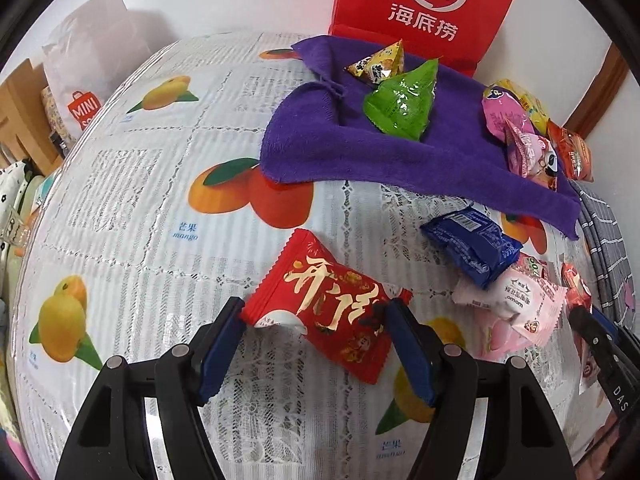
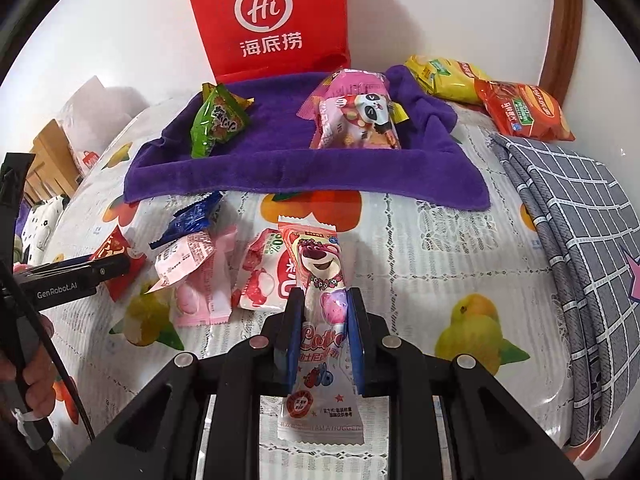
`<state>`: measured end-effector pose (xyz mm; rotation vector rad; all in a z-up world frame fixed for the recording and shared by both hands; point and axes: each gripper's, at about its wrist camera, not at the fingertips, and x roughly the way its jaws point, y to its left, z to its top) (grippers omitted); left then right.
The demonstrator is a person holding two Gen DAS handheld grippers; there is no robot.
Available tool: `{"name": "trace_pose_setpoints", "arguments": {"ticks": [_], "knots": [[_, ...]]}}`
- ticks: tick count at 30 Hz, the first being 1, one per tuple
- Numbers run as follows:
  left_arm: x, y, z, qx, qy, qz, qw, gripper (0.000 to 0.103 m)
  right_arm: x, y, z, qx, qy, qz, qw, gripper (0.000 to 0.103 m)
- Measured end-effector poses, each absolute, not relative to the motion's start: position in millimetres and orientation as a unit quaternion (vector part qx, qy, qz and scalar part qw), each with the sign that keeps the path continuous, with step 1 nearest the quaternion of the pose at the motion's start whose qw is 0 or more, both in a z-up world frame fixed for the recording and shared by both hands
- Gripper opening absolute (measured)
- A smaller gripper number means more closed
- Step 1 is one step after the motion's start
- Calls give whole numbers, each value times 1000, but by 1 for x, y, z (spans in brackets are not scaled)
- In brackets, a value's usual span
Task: Organize snacks
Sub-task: 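Grasp the red packet with the left tool, then lift the red packet with the left tool while the right tool lifts the stick packet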
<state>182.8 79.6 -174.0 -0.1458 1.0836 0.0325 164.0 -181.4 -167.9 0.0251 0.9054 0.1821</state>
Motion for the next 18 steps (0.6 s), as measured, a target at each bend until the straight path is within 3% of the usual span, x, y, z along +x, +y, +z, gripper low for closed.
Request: {"name": "trace_pose_setpoints", "arguments": {"ticks": [12,13,15,18], "knots": [[187,46,-179,12,488,-10,872,69,168,-185,-176,17,450,84,889,21],[187,46,-178,11,487,-10,873,66,168,-185,-176,17,450,85,889,21],[185,44,-176,12,484,-13,875,47,167,-185,-174,16,448,85,890,21],[180,42,-174,9,485,-26,874,30,167,-186,-172,16,446,85,891,21]]}}
